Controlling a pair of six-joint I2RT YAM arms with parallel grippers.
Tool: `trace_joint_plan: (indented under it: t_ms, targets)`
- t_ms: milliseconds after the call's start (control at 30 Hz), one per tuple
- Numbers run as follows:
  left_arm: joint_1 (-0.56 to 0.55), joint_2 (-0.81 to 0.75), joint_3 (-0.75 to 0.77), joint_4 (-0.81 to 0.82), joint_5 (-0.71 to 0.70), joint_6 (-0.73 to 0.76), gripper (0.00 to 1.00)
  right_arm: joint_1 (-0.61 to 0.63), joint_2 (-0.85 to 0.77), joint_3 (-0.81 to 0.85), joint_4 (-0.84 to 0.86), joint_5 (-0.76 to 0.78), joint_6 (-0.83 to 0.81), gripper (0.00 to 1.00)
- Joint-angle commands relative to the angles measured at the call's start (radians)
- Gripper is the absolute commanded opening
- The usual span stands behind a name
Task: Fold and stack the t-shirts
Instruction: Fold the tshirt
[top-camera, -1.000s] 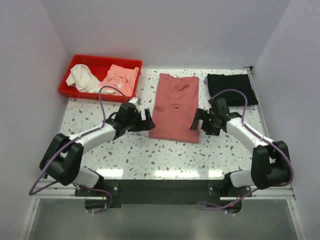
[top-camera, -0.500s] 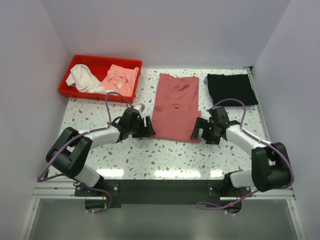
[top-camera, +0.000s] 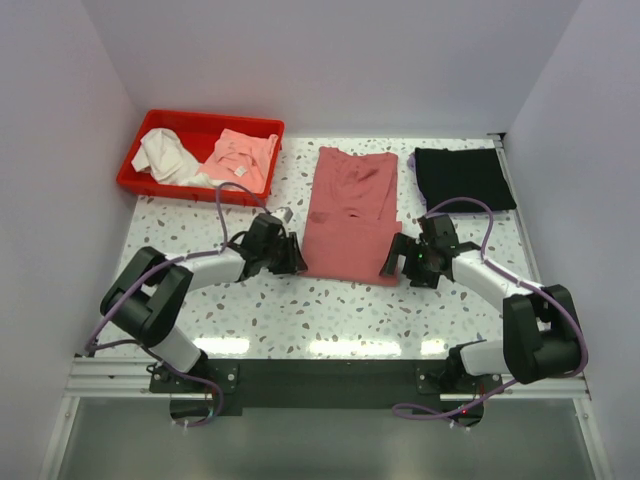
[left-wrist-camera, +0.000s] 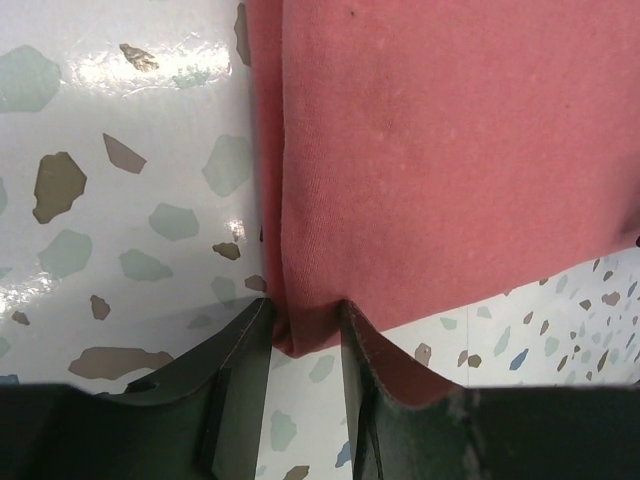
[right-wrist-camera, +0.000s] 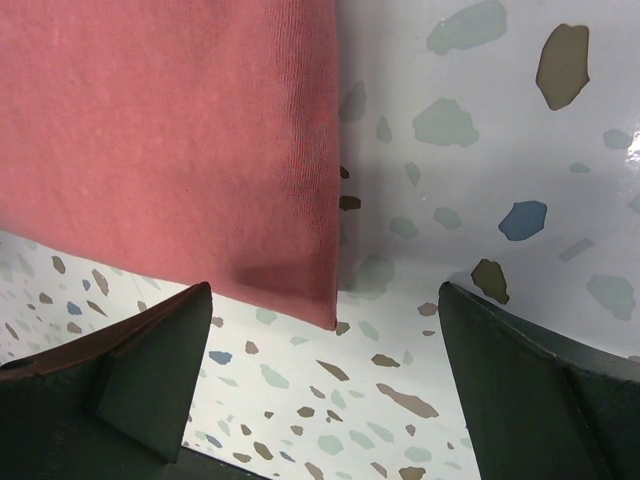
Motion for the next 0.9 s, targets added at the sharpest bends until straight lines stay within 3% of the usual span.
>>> trace_joint_plan:
  t_ms: [0, 133, 233, 333, 367, 400, 733, 867]
  targets:
    - [-0.019, 0.026, 0.009, -0.018, 0.003, 0.03, 0.38, -0.001, -0.016, -0.004, 0.032, 0.006, 0.023, 0.99]
    - [-0.034, 0.026, 0.001, -0.024, -0.007, 0.028, 0.37, -0.001, -0.012, -0.004, 0.034, 0.003, 0.021, 0.99]
    - [-0.045, 0.032, 0.004, -0.037, -0.024, 0.028, 0.3, -0.002, -0.01, -0.009, 0.037, -0.001, 0.021, 0.98]
    - [-0.048, 0.038, 0.006, -0.047, -0.036, 0.027, 0.14, -0.001, -0.013, -0.012, 0.047, -0.015, 0.023, 0.97]
    - [-0.048, 0.038, 0.004, -0.049, -0.041, 0.027, 0.03, -0.001, -0.018, -0.017, 0.047, -0.015, 0.023, 0.97]
    - [-0.048, 0.035, 0.006, -0.049, -0.052, 0.024, 0.0, -0.002, -0.018, -0.017, 0.046, -0.015, 0.021, 0.97]
    - [-0.048, 0.01, -0.036, -0.066, -0.055, 0.005, 0.0, -0.001, 0.007, -0.027, 0.06, -0.024, 0.009, 0.9]
    - [-0.048, -0.001, -0.051, -0.066, -0.055, 0.002, 0.0, -0.001, 0.028, -0.024, 0.081, -0.03, 0.01, 0.77]
